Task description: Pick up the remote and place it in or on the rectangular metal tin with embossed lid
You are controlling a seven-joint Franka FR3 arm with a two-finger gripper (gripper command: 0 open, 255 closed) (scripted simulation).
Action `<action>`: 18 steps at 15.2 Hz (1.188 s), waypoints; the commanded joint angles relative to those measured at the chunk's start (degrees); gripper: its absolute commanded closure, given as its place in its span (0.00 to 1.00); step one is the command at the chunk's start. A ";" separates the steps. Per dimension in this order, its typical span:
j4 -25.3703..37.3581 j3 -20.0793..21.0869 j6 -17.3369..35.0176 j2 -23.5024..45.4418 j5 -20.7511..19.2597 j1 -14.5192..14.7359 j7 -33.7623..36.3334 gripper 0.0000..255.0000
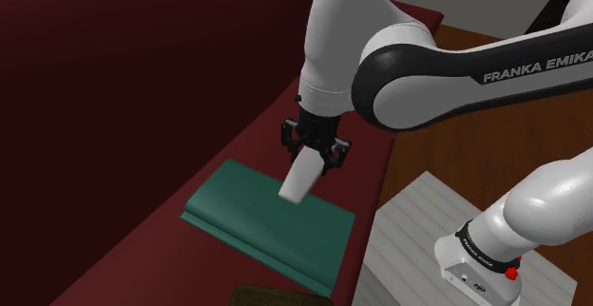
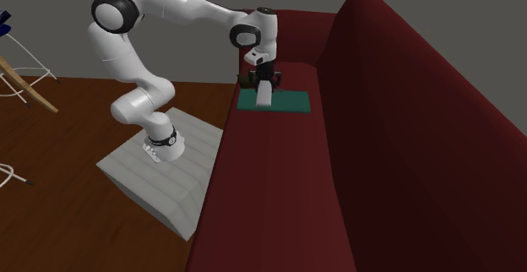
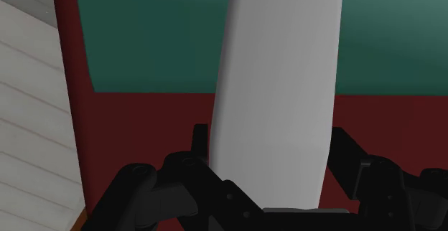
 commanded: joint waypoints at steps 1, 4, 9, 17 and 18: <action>0.27 1.87 0.10 0.20 0.18 1.00 2.87 1.00; 1.15 4.77 -0.08 0.67 0.25 2.47 7.29 1.00; 3.85 10.52 -0.30 3.49 -1.56 4.27 15.92 1.00; 11.64 20.34 -1.58 17.42 -14.76 8.85 36.14 1.00; 12.98 20.36 -2.11 19.92 -17.22 10.90 39.06 1.00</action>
